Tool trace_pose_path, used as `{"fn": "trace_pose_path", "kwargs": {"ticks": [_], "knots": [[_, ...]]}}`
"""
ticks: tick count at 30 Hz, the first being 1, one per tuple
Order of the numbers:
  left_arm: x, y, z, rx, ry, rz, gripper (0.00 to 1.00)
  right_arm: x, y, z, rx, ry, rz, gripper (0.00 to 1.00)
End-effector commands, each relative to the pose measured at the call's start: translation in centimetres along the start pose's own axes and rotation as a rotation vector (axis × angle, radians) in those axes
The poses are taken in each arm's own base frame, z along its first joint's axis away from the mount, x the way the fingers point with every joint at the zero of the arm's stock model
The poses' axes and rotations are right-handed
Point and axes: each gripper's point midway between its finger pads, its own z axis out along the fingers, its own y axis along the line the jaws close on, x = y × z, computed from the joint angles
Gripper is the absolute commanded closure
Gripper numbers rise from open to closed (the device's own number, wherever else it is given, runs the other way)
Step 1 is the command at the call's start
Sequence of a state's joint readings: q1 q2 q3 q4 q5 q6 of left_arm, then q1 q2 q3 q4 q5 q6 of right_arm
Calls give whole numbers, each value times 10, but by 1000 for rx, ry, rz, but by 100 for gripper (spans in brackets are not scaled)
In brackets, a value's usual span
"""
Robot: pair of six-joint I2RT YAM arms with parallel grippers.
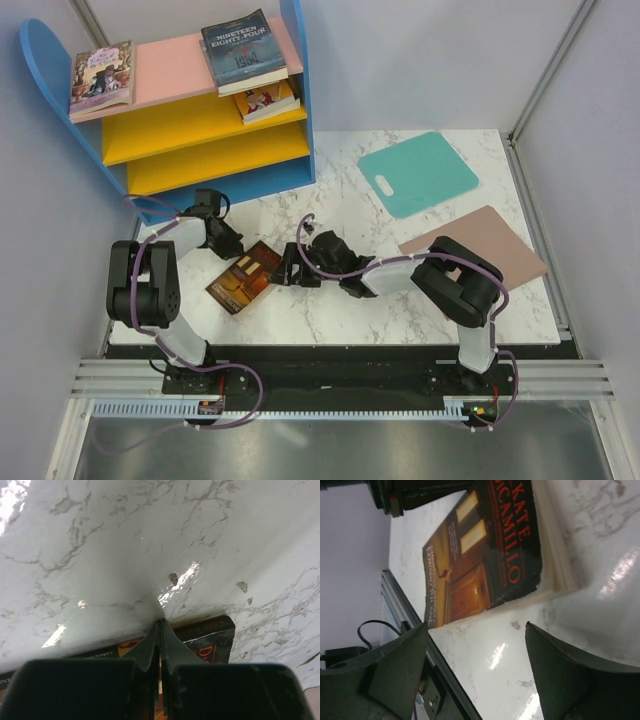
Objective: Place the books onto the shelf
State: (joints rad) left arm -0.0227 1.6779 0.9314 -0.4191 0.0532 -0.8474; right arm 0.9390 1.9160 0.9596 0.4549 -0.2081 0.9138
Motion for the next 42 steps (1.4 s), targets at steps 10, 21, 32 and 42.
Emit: {"fn": "trace_pose_path", "kwargs": {"ticks": [10,21,32,42], "knots": [[12,36,-6,-119,30,45,98,-20,71,27,-220,-63,104,32],[15,28,-14,-64,40,102,98,-24,55,58,-123,-36,117,66],[5,21,-31,-42,4,129,98,7,22,52,-41,65,232,61],[2,2,-42,41,6,172,98,18,10,59,-41,103,252,86]]}}
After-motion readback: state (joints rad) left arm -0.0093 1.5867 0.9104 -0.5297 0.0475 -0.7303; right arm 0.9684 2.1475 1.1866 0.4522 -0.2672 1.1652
